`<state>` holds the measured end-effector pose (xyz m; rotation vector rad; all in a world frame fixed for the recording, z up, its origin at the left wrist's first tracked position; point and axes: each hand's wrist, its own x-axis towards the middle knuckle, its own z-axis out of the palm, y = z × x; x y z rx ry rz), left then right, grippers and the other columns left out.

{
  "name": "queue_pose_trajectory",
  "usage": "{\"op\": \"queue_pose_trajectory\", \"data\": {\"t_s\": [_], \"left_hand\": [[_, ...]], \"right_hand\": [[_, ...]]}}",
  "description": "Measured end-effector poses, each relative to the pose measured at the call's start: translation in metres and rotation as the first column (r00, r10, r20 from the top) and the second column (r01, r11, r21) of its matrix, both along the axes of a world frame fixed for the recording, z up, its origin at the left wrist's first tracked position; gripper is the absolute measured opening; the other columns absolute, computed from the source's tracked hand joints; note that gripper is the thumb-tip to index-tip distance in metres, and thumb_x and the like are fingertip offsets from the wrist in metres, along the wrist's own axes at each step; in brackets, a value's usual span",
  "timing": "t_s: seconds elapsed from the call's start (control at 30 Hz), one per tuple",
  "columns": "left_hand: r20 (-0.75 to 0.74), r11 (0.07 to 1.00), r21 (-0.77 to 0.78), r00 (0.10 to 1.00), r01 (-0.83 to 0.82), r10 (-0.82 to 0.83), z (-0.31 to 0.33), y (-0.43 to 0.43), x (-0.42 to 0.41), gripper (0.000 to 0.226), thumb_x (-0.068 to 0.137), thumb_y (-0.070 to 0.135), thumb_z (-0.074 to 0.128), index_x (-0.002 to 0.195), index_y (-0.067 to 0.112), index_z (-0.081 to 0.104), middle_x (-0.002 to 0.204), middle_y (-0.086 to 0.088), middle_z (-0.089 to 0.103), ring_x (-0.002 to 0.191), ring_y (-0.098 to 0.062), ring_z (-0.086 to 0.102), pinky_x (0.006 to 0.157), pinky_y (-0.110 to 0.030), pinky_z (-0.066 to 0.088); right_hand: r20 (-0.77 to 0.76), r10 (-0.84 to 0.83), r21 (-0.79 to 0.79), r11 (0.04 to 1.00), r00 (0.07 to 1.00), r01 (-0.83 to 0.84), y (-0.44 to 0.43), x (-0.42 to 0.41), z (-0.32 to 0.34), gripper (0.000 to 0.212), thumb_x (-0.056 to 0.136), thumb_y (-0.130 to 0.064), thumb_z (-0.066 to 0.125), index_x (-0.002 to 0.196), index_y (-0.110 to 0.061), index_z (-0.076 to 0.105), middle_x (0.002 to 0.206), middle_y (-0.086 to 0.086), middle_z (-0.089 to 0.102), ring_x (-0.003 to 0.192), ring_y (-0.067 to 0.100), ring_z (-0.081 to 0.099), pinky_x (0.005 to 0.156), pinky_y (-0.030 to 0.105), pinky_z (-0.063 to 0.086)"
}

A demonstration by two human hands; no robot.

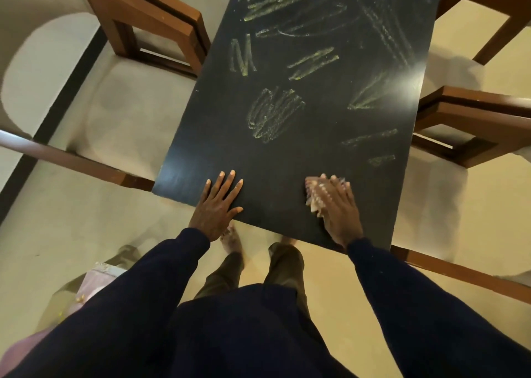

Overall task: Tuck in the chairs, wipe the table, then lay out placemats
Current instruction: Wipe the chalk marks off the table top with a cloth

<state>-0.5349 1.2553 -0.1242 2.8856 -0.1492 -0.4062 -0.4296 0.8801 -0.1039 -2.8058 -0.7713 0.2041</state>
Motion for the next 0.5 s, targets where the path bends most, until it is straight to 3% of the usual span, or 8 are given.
{"op": "queue_pose_trajectory", "data": {"t_s": [0.1,0.17,0.3,0.4,0.43,0.5], "left_hand": [[0.005,1.000,0.001,1.000,-0.026,0.026,-0.001,0.000,-0.008,0.074,0.109,0.064,0.004,0.170,0.022,0.008,0.179,-0.010,0.004,0.164,-0.036,0.006,0.131,-0.060,0.014],[0.010,0.999,0.000,0.999,-0.037,0.037,-0.001,-0.001,-0.012,0.074,0.109,0.063,0.004,0.170,0.022,0.010,0.179,-0.010,0.006,0.164,-0.036,0.007,0.131,-0.059,0.014],[0.035,0.999,-0.002,0.999,-0.035,0.035,-0.003,0.004,-0.017,0.069,0.111,0.057,0.017,0.170,0.021,0.013,0.178,-0.010,0.007,0.164,-0.035,0.009,0.130,-0.060,0.019],[0.053,0.999,-0.010,0.998,-0.036,0.037,-0.003,0.007,-0.020,0.068,0.111,0.052,0.029,0.170,0.020,0.015,0.178,-0.011,0.010,0.164,-0.035,0.011,0.129,-0.061,0.022],[0.057,0.999,-0.011,0.998,-0.035,0.035,-0.002,0.008,-0.021,0.069,0.109,0.051,0.030,0.169,0.020,0.016,0.178,-0.011,0.011,0.163,-0.036,0.012,0.128,-0.061,0.023],[0.057,0.999,-0.014,0.998,-0.032,0.033,-0.001,0.008,-0.021,0.070,0.108,0.052,0.030,0.169,0.020,0.017,0.177,-0.012,0.012,0.163,-0.038,0.013,0.128,-0.062,0.023]], "right_hand": [[0.042,-0.364,0.004,0.931,0.930,0.364,0.054,0.012,0.000,0.087,0.089,-0.003,0.064,0.168,-0.018,0.030,0.177,0.012,0.020,0.165,0.034,0.010,0.133,0.060,0.006],[0.049,-0.378,0.025,0.926,0.924,0.377,0.096,0.009,-0.003,0.091,0.086,-0.004,0.065,0.168,-0.018,0.027,0.177,0.014,0.018,0.164,0.038,0.009,0.132,0.060,0.003],[0.009,0.088,0.044,0.995,0.996,-0.088,0.131,-0.030,-0.012,0.094,0.087,-0.006,0.073,0.167,-0.025,0.027,0.179,0.009,0.012,0.166,0.033,0.002,0.132,0.062,0.006],[-0.029,0.417,0.007,0.909,0.908,-0.417,0.092,-0.051,-0.012,0.093,0.091,-0.023,0.075,0.169,-0.027,0.023,0.179,0.007,0.011,0.166,0.031,0.002,0.133,0.059,0.005],[-0.032,0.465,-0.006,0.885,0.885,-0.466,0.071,-0.050,-0.011,0.090,0.094,-0.027,0.071,0.169,-0.027,0.022,0.179,0.006,0.012,0.166,0.031,0.004,0.133,0.058,0.005],[-0.017,0.402,-0.001,0.915,0.915,-0.403,0.026,-0.042,-0.007,0.083,0.095,-0.020,0.070,0.167,-0.025,0.028,0.178,0.007,0.018,0.166,0.032,0.008,0.133,0.059,0.008]]}}
